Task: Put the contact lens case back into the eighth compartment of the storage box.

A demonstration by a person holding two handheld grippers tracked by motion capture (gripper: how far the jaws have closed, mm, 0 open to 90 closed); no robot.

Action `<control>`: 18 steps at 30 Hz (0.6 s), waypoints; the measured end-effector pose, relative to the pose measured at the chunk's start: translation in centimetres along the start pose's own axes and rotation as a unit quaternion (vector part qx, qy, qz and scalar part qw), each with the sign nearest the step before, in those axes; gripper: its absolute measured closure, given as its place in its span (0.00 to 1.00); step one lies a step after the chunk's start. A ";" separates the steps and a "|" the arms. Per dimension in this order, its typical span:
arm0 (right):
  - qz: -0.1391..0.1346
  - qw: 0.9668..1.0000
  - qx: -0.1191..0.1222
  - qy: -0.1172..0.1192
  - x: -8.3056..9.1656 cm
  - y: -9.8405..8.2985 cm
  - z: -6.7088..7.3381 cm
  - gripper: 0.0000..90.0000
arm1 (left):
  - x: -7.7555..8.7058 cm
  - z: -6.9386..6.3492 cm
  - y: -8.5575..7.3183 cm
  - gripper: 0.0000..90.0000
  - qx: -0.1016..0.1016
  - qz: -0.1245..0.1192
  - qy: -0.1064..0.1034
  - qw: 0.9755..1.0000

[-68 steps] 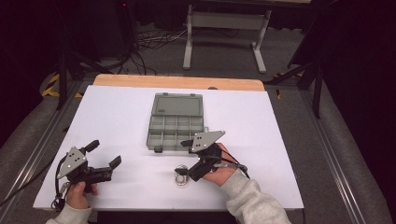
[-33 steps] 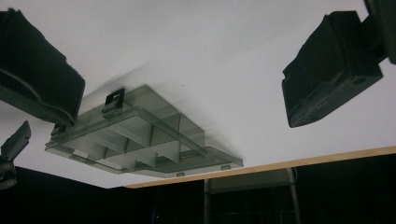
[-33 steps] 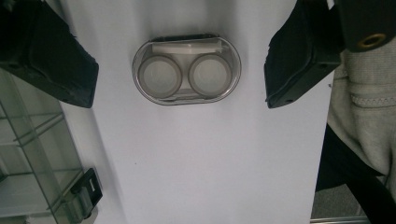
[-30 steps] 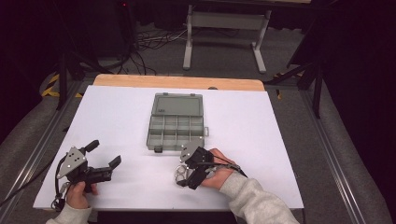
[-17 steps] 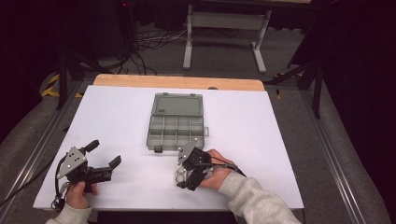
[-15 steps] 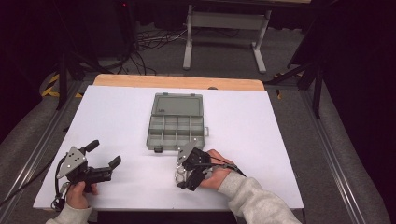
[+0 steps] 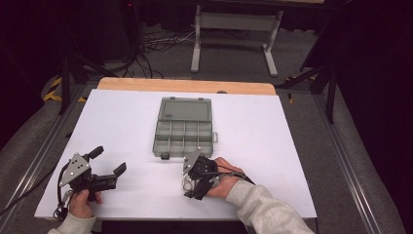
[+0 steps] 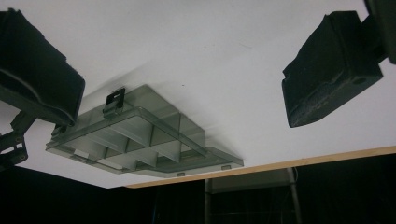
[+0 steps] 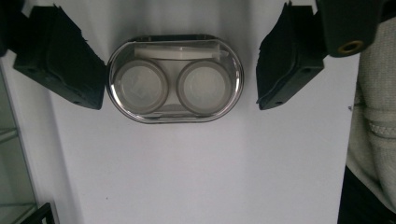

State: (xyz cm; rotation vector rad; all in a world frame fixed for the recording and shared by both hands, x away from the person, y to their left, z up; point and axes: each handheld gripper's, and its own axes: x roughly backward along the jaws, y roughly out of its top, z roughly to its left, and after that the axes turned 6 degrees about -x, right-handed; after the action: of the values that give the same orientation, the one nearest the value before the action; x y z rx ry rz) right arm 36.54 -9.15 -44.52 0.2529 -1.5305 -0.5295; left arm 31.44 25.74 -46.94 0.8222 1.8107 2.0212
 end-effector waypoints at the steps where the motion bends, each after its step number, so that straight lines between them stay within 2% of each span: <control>1: 0.003 1.000 0.003 -0.001 -0.1 0.0 0.0 0.22 | 0.0 0.0 0.0 0.00 0.000 0.000 0.000 1.000; 8: 0.014 1.000 0.014 -0.014 -0.3 0.0 0.1 0.29 | 0.0 0.0 0.0 0.00 0.000 0.000 0.000 1.000; 18: 0.014 1.000 0.015 -0.015 -0.3 0.1 0.1 0.30 | 0.0 0.0 0.0 0.00 -0.001 0.000 0.000 1.000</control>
State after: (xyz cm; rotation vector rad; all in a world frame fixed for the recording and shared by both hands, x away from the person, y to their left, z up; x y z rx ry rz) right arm 36.47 -8.95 -44.75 0.2484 -1.5698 -0.4904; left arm 31.43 25.73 -46.94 0.8222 1.8094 2.0219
